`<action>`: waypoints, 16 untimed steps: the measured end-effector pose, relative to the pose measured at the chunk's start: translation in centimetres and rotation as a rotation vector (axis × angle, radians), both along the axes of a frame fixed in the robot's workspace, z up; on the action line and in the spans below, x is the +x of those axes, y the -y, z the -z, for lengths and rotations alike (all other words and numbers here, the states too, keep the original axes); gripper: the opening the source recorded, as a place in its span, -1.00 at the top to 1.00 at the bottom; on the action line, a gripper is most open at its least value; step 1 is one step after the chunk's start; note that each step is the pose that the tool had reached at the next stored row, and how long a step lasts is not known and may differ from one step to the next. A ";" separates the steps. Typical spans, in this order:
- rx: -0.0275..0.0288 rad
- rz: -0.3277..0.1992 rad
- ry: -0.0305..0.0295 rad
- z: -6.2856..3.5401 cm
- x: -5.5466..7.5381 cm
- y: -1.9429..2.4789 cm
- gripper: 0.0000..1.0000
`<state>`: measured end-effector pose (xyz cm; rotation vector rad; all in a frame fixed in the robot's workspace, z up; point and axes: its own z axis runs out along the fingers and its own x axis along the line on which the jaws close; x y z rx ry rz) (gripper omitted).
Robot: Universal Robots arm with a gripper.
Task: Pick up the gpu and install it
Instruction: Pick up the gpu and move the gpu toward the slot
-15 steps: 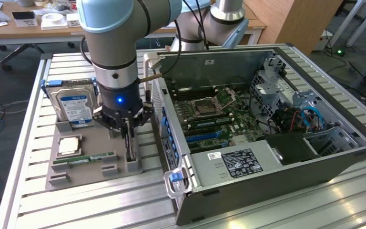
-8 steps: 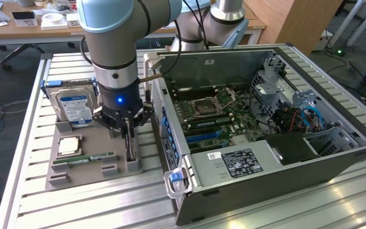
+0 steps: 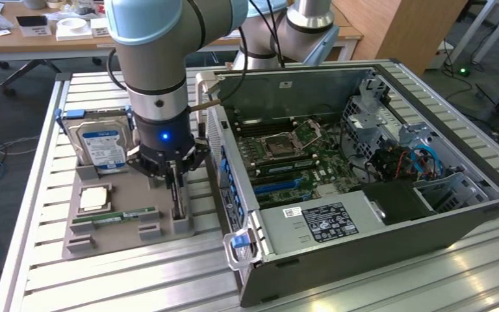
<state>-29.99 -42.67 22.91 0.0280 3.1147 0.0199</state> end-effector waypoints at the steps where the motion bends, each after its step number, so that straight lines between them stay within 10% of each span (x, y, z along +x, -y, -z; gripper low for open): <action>1: 0.0000 0.000 0.0001 0.00 0.0 0.00 0.47; 16: 0.0001 0.000 0.0002 -1.61 0.0 0.00 0.47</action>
